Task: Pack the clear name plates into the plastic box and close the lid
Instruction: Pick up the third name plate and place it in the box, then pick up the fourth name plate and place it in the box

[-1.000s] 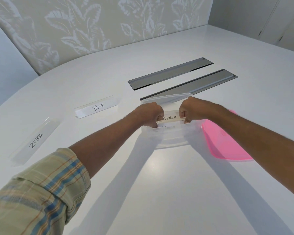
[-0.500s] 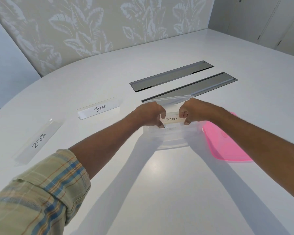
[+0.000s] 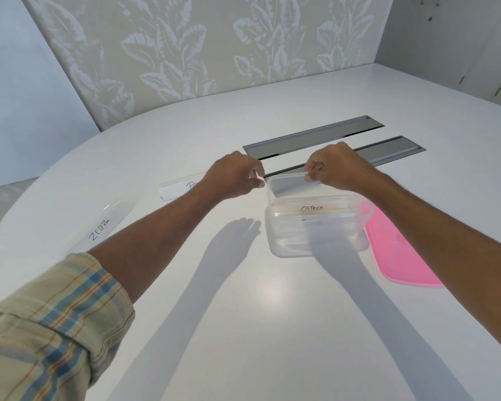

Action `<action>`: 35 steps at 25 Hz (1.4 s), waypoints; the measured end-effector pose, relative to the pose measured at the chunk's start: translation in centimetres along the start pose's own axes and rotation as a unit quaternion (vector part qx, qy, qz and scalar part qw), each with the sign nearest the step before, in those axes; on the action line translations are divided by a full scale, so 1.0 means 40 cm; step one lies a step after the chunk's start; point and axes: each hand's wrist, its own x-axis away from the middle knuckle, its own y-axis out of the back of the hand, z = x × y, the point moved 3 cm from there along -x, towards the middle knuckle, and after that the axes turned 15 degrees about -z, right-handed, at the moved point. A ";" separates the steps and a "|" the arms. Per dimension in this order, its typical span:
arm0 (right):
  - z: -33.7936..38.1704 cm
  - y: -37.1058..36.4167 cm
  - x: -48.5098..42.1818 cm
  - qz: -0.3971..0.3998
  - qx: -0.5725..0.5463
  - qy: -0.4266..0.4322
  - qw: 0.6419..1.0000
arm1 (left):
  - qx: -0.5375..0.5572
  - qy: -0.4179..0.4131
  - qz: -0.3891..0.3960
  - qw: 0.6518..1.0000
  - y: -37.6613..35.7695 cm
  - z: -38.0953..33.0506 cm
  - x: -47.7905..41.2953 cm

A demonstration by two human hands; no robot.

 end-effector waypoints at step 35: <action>0.373 -0.638 -0.305 0.129 0.107 0.113 0.979 | -0.082 0.197 0.040 0.976 -0.102 0.673 0.068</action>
